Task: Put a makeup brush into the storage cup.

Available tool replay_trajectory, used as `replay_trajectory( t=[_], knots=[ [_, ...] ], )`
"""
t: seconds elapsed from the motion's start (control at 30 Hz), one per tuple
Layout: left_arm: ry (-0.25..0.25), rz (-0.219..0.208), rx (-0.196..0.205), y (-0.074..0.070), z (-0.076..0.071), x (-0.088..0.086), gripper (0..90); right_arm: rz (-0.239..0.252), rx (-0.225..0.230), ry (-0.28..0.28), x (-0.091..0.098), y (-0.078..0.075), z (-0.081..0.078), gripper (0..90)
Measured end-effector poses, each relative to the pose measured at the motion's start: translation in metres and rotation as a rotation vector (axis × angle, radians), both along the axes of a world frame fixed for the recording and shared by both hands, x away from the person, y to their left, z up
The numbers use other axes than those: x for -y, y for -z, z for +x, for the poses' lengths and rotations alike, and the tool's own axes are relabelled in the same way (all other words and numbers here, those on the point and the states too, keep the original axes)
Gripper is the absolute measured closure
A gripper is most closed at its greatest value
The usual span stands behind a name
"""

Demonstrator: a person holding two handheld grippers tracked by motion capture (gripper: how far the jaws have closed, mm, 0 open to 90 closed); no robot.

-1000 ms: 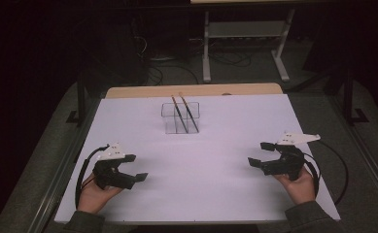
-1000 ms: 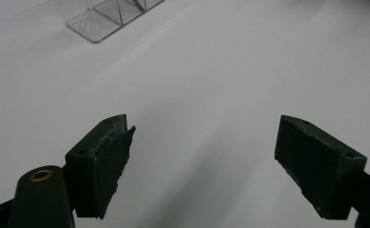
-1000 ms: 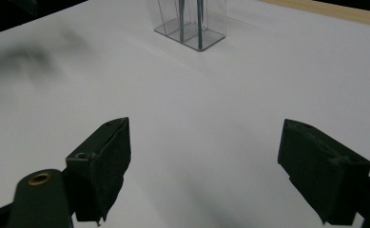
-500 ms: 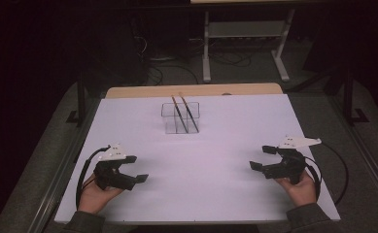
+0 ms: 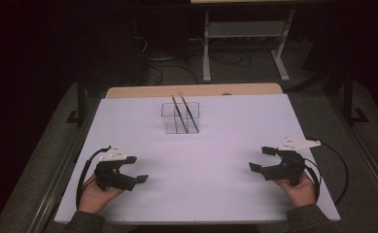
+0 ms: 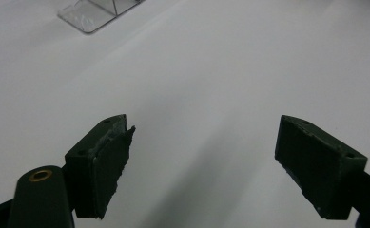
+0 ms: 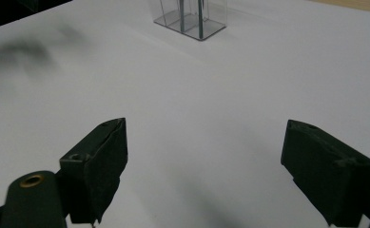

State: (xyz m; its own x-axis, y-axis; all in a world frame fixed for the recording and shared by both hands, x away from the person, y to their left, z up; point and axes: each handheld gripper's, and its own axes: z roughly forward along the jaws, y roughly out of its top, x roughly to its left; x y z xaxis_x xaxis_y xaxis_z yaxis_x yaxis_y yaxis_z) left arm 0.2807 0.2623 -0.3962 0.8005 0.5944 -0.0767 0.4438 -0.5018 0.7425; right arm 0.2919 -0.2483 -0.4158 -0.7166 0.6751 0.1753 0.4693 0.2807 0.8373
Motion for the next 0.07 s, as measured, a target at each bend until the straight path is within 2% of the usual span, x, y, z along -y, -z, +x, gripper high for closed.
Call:
replay_trajectory(
  t=[0.07],
  knots=[
    [0.003,0.005,0.002,-0.0006,0.0,0.0001,18.1,-0.002,0.003,-0.003,-0.0003,0.0003,-0.0003,14.7]
  ],
)
